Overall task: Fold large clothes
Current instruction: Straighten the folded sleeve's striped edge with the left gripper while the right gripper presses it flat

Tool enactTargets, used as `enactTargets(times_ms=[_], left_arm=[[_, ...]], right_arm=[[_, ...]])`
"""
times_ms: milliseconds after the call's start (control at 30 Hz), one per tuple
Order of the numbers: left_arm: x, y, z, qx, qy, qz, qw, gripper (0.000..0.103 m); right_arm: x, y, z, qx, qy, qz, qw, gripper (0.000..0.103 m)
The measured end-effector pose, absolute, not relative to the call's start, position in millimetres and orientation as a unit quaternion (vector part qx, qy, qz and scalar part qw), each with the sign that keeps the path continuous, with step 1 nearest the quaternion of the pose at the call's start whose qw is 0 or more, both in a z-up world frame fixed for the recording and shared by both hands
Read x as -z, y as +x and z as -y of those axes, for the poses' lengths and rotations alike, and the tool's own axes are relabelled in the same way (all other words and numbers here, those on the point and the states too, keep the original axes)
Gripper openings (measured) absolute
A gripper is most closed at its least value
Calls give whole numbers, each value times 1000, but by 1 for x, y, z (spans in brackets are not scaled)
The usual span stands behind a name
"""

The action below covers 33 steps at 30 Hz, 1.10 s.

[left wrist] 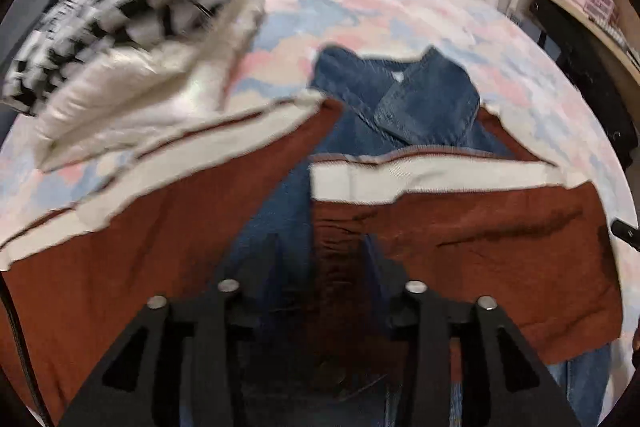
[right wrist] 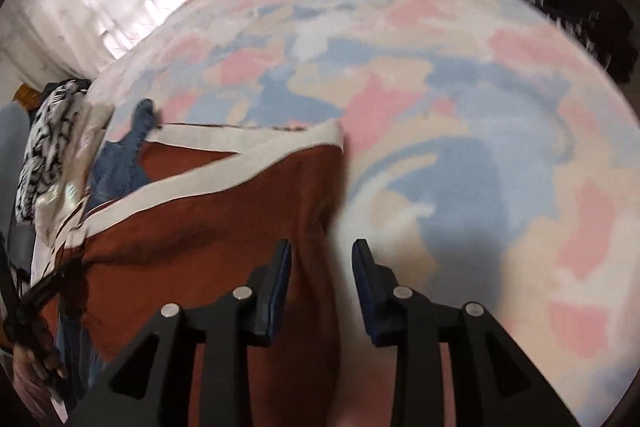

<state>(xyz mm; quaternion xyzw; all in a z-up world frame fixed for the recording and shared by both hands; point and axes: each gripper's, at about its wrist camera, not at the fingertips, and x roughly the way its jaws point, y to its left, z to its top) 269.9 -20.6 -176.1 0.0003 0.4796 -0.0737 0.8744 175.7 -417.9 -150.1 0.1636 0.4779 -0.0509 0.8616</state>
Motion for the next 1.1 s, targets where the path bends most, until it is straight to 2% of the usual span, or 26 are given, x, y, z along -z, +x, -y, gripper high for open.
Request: enactTargets(times_ms=[233, 267, 333, 367, 467, 600, 867, 1033, 1100], left_arm=[[144, 252, 25, 106, -11, -447, 888, 47], [146, 248, 35, 117, -4, -450, 885, 45], [156, 241, 63, 146, 16, -463, 874, 29], [163, 239, 71, 153, 23, -468, 870, 29], [187, 228, 100, 152, 61, -486, 859, 29], [220, 225, 102, 126, 80, -507, 849, 29], [197, 219, 90, 158, 58, -512, 843, 29], [165, 234, 84, 150, 35, -491, 858, 43], [160, 248, 82, 137, 26, -486, 863, 43]], right_arm=[[123, 148, 360, -19, 156, -478, 864, 33], [126, 147, 349, -33, 161, -481, 861, 33], [135, 148, 319, -62, 163, -493, 852, 33], [143, 149, 305, -73, 155, -500, 849, 33], [172, 148, 277, -70, 122, -533, 835, 33], [186, 135, 306, -38, 127, -533, 835, 30], [169, 100, 379, -12, 162, -535, 829, 32], [141, 124, 376, -14, 150, -513, 845, 34], [135, 148, 368, -25, 162, -501, 850, 34]])
